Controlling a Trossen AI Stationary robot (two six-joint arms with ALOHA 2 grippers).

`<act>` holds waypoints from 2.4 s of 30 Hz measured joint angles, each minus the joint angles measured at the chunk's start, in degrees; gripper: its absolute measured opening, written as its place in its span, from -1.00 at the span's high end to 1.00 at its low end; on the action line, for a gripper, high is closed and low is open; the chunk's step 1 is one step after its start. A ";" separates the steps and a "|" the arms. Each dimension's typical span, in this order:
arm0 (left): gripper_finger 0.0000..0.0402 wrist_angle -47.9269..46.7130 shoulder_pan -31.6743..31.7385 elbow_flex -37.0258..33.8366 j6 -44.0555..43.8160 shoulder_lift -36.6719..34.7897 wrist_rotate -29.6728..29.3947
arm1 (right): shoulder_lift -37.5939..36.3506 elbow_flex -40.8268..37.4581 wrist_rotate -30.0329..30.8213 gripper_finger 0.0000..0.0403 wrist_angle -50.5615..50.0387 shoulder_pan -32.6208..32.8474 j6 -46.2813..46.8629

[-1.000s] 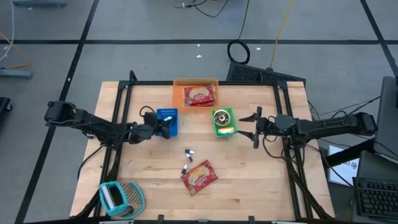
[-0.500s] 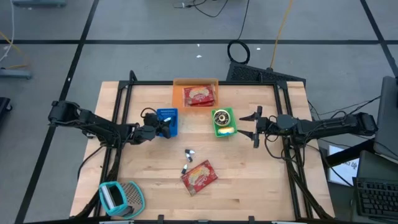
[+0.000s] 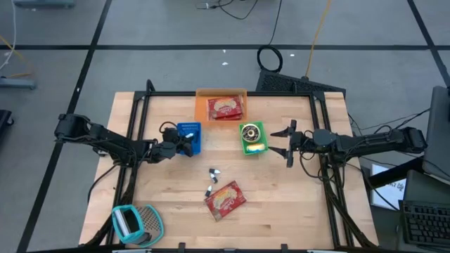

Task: Pick & Place Food Item
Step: Put the green food coloring bottle into the blue bin, then put the black food coloring bottle into the blue bin

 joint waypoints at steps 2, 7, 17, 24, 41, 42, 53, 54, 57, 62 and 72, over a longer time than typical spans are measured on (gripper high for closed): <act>0.52 0.11 0.00 0.00 0.00 0.00 0.13 | 0.00 0.00 -0.04 -0.20 0.00 0.04 0.68; 0.52 0.88 0.00 0.00 0.00 0.00 0.05 | 0.00 0.02 -0.23 -0.20 0.00 0.04 2.46; 0.49 -0.03 0.00 0.00 -0.25 0.00 -2.58 | 0.00 0.02 -0.26 -0.20 -0.02 0.04 3.09; 0.14 0.01 0.00 0.00 1.50 -0.02 -1.31 | 0.00 0.05 -0.26 -0.20 -0.51 0.06 3.40; 0.10 -19.58 -8.18 28.81 27.55 2.77 11.04 | 0.02 0.09 -0.26 -0.20 -0.42 0.04 3.00; 0.12 -23.86 -9.69 32.54 27.35 4.47 11.05 | 0.02 0.09 -0.26 -0.20 -0.44 0.04 3.00; 0.27 -61.56 -18.70 58.52 2.02 27.45 21.10 | 0.02 0.09 -0.18 -0.20 -0.48 0.04 3.11; 0.29 -62.93 -19.01 59.09 -1.21 28.89 22.51 | 0.02 0.09 -0.17 -0.20 -0.48 0.04 3.05; 0.35 -64.09 -19.54 59.60 -8.94 32.39 26.23 | 0.02 0.09 -0.14 -0.20 -0.48 0.04 3.03; 0.44 -63.91 -19.39 59.63 -15.44 36.36 29.74 | 0.02 0.09 -0.10 -0.20 -0.46 0.04 3.03; 0.51 -64.76 -17.30 59.76 -18.46 38.49 34.85 | 0.02 0.09 -0.13 -0.20 -0.83 0.04 4.30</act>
